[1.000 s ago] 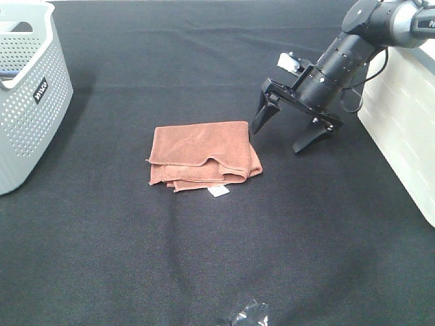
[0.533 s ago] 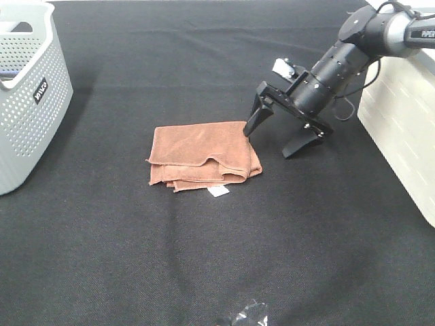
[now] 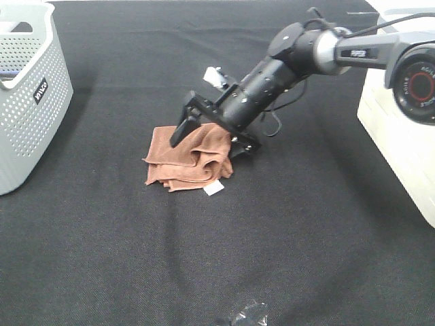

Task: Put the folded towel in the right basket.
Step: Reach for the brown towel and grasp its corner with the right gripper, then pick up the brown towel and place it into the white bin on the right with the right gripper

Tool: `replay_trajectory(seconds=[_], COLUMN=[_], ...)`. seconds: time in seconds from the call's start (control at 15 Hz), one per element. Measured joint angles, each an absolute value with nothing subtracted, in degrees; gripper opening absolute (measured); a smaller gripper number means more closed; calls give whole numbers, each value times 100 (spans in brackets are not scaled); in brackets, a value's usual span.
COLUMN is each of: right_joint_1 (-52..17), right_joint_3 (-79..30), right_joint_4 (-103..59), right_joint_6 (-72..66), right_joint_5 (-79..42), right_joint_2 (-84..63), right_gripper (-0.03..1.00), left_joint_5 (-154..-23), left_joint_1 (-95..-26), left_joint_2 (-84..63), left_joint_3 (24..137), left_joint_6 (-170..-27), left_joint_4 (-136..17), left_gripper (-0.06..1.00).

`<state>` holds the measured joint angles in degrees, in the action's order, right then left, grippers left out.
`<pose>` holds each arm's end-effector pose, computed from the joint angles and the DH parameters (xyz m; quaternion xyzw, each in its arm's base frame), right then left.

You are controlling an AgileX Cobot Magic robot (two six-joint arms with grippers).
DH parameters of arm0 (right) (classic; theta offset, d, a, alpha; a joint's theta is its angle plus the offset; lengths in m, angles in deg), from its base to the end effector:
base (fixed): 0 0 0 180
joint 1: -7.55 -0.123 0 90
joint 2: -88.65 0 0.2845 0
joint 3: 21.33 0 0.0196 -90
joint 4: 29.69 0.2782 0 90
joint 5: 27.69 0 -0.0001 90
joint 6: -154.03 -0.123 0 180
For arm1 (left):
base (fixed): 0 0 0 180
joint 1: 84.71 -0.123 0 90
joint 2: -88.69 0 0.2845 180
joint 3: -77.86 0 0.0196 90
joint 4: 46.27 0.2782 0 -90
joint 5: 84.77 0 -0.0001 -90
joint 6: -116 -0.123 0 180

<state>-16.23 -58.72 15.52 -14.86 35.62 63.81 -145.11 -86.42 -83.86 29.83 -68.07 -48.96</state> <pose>0.4501 0.2836 0.0360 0.1090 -0.9334 -0.3387 0.0464 0.0468 -0.0036 0.2801 0.0184 0.8468 0.0034 0.5316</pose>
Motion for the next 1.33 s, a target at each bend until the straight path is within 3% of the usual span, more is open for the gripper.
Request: replay_trajectory(seconds=[0.13,0.33,0.4,0.87,1.2,1.33], right_joint_1=[-1663,-1663,-1663,-1721,-1566,-741], right_joint_3=[-5872,-5878,-5929,-7041,-6548,-6181], right_joint_4=[1437,1191,1157,400,-1044,-1250], right_joint_6=[-1491,-1503,-1497,-1806,-1995,-1995], right_joint_5=[3470,3390,3453,4175,4198,4209], right_joint_2=[6404,6507,6519,6335,3929,2703], right_gripper=[78,28,17,17,17,17], left_joint_5=[-14511,-14511,-14511,-14511,-14511,-14511], left_joint_1=[-8642,-8642,-8642,-8642,-8642,-8642], left_joint_2=[-8386,-8386,-8386,-8386,-8386,-8386], left_joint_3=[2983,2983,2983,2983,2983,2983], left_joint_6=[-6807,-6807,-6807,-6807,-6807,-6807], left_joint_4=[-4896,-4896,-4896,-4896,-4896,-4896], left_gripper=[99,99,99,99,99,99])
